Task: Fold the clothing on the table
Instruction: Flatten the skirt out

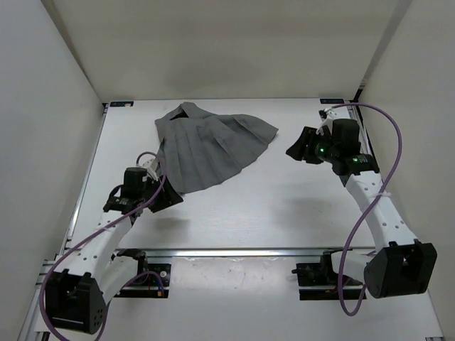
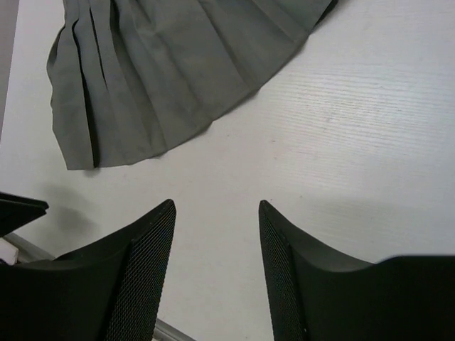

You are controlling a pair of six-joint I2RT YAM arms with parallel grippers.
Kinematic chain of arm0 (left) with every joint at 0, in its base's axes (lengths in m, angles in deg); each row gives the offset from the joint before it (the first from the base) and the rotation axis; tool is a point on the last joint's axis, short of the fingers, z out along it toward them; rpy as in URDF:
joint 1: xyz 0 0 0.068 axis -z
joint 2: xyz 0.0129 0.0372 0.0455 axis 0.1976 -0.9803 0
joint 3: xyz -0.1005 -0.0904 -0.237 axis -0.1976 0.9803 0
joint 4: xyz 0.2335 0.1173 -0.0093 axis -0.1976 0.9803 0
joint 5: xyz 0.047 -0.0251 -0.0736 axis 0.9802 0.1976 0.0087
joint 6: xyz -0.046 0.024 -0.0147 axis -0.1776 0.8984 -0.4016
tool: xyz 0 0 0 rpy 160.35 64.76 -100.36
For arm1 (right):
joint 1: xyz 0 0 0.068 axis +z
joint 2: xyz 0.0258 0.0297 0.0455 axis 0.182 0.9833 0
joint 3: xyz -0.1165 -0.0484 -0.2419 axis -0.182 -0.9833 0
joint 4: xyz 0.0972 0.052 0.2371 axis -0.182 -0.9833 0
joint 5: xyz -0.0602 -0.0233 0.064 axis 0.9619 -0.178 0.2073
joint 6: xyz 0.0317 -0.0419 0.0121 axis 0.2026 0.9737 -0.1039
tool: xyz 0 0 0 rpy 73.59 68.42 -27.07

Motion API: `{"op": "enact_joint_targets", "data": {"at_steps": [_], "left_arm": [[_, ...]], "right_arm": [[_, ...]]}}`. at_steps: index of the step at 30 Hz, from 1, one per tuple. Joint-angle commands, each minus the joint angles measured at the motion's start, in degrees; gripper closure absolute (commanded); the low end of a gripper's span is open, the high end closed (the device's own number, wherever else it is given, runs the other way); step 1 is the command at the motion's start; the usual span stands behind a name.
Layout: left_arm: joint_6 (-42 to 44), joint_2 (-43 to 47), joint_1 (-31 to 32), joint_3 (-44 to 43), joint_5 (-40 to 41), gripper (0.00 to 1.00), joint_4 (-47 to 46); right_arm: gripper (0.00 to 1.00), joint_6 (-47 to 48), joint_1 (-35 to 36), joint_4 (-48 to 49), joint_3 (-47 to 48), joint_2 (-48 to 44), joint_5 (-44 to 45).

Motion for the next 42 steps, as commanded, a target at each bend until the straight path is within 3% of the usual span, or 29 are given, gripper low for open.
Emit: {"op": "enact_joint_targets", "data": {"at_steps": [1, 4, 8, 12, 18, 22, 24, 25, 26, 28, 31, 32, 35, 37, 39, 40, 41, 42], "left_arm": [[1.9, -4.3, -0.3, -5.0, 3.5, 0.38, -2.8], [2.7, -12.4, -2.0, -12.2, 8.9, 0.34, -6.0], [3.0, -24.9, -3.4, -23.0, 16.9, 0.4, -8.5], [5.2, -34.4, -1.6, -31.2, 28.6, 0.4, -9.3], [6.3, -43.3, 1.7, -34.1, 36.4, 0.38, -10.5], [6.3, -48.0, 4.1, -34.8, 36.9, 0.39, -10.4], [6.2, -49.5, 4.8, -34.8, 35.5, 0.6, -10.5], [6.1, -50.1, 4.9, -34.9, 33.7, 0.95, -10.4], [5.5, -50.3, 5.3, -34.8, 31.2, 1.0, -9.6], [6.7, -49.6, 5.8, -34.5, 21.9, 1.0, -9.1], [8.2, -48.1, 9.8, -34.9, -5.8, 1.0, -2.8], [10.1, -47.6, 11.7, -35.5, -6.7, 1.0, -0.8], [12.8, -40.8, 26.8, -34.2, -3.0, 1.0, 5.7], [11.2, -37.2, 31.3, -31.3, -5.3, 1.0, 5.3], [7.2, -33.4, 32.1, -27.0, -7.8, 0.97, 1.8], [5.7, -30.5, 31.0, -25.3, -6.5, 0.92, 1.9], [4.7, -27.7, 28.6, -24.1, -5.2, 0.67, 2.2], [4.3, -26.2, 26.5, -23.3, -5.1, 0.59, 1.7]], "right_arm": [[0.45, -0.9, 2.1, 1.3, 0.8, 1.1, -2.4], [0.45, -1.8, 4.2, 1.9, 0.9, 2.4, -3.6], [0.46, -2.0, 7.3, 1.8, 2.0, 4.6, -4.8], [0.46, -2.2, 8.9, 1.7, 2.6, 5.4, -5.7], [0.47, -1.0, 8.1, -1.5, 4.2, 6.2, -6.1], [0.46, 0.2, 6.4, -2.4, 5.6, 5.8, -6.2], [0.47, 0.6, 5.6, -2.5, 5.8, 5.6, -6.3], [0.47, 0.9, 5.8, -2.3, 5.7, 5.9, -6.0], [0.47, 0.8, 5.4, -2.2, 6.3, 5.5, -6.0], [0.47, 1.5, 5.6, -2.7, 7.0, 6.4, -5.6], [0.47, 3.3, 6.1, -3.7, 9.0, 7.7, -3.7], [0.47, 4.0, 6.2, -4.0, 9.0, 8.2, -3.1], [0.46, 4.1, 6.8, -4.0, 9.0, 8.9, -3.3], [0.47, 4.1, 6.8, -3.3, 8.6, 9.1, -3.5], [0.47, 4.1, 7.7, -3.1, 8.0, 9.9, -3.3], [0.46, 3.9, 8.1, -2.9, 7.8, 9.7, -3.8], [0.46, 4.0, 8.5, -2.9, 7.7, 9.5, -4.2], [0.46, 3.4, 9.1, -2.0, 7.2, 9.8, -4.5]]}}
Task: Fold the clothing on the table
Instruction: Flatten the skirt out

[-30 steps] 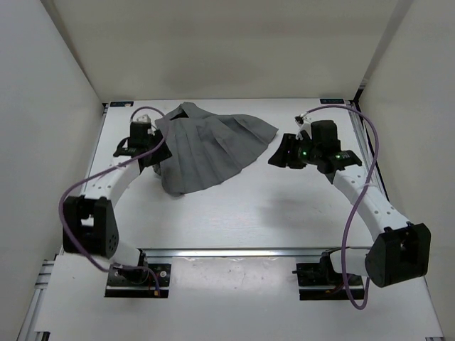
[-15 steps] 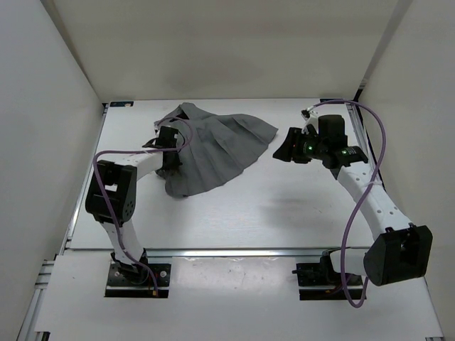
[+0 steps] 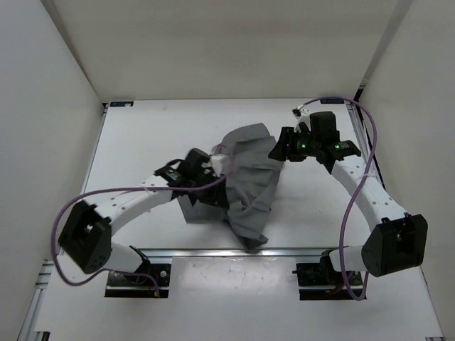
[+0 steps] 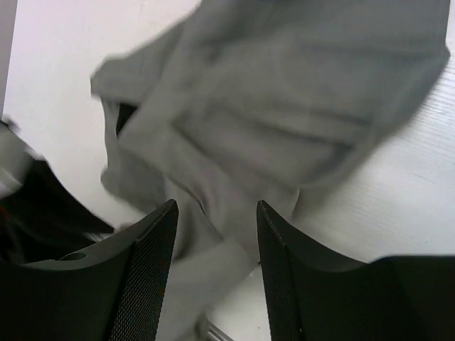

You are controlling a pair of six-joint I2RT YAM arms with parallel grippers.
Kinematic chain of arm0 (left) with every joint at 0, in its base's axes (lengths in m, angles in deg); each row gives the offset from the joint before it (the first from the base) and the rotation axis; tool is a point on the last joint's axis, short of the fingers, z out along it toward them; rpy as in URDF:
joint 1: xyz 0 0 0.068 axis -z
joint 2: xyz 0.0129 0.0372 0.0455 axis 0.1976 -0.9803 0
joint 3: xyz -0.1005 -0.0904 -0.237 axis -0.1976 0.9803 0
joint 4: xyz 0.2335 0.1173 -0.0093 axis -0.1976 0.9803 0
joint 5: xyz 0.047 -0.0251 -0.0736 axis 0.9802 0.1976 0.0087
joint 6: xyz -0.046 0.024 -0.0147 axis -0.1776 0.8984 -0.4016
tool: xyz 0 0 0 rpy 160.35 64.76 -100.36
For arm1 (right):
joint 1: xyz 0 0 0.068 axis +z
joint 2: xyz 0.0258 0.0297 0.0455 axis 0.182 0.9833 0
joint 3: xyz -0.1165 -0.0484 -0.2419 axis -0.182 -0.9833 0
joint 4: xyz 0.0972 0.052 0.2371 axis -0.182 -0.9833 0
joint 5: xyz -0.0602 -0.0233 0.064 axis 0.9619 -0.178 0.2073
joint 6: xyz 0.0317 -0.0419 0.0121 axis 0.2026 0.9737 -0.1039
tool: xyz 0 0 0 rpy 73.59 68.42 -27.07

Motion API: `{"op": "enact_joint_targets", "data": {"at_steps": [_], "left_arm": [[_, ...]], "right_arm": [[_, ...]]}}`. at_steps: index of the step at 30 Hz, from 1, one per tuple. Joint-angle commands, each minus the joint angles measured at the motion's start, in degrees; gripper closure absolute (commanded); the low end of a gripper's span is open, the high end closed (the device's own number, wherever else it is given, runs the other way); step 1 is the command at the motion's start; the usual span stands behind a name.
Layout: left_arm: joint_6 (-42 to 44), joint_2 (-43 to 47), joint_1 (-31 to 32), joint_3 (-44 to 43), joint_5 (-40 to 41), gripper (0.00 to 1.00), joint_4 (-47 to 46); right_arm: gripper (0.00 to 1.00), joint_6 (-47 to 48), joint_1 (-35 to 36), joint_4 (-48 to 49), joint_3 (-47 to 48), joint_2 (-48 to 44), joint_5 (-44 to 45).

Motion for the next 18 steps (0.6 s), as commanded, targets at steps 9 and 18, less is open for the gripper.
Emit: {"op": "enact_joint_targets", "data": {"at_steps": [9, 18], "left_arm": [[-0.1, 15.7, -30.5, 5.4, 4.5, 0.46, 5.3], [0.6, 14.6, -17.5, 8.0, 15.9, 0.45, 13.4]], "right_arm": [[0.45, 1.7, 9.3, -0.8, 4.7, 7.2, -3.6], [0.52, 5.7, 16.3, -12.4, 10.9, 18.9, -4.2]]}}
